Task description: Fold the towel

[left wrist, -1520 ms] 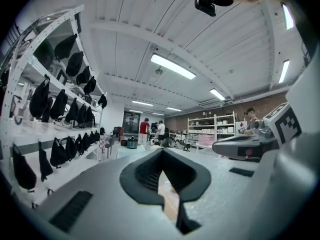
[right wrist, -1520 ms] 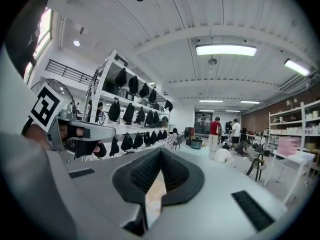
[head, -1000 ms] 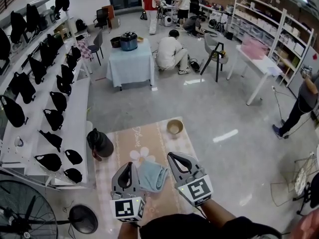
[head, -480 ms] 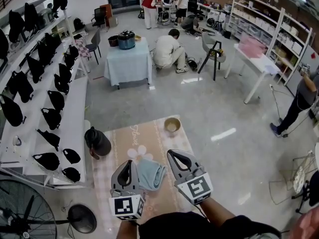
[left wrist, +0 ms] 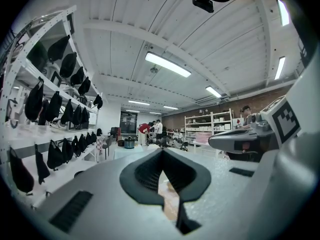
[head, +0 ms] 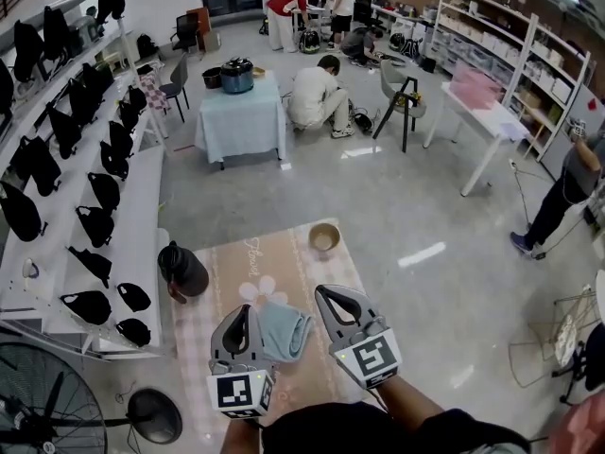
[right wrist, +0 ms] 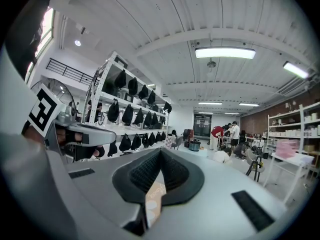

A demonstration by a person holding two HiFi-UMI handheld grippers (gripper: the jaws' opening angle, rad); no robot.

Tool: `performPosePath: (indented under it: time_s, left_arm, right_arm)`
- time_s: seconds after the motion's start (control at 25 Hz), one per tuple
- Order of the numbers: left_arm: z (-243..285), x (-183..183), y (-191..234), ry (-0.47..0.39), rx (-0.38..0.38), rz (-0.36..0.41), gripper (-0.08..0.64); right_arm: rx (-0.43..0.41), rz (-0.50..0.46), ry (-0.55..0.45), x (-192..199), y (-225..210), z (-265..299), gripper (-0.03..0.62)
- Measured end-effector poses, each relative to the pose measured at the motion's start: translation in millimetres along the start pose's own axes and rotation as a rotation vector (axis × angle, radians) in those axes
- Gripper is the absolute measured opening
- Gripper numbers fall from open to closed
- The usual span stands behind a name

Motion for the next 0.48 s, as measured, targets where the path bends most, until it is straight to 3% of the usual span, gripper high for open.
performPosePath:
  time_s: [0.48]
  left_arm:
    - [0.7,1.3,-0.8,0.009,0.002,-0.002,0.005]
  right_arm:
    - [-0.005,0.014,0.002,4.4,-2.0,-2.4,0.003]
Point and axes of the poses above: the fingertips, and each gripper's own axes: z forward along the fingers, y to its left, x out of its underside, the point moved 6 cm from there along -z, backward along the fingers, and after that the axes turned 8 degrees about -y, right-handed, at the moved point
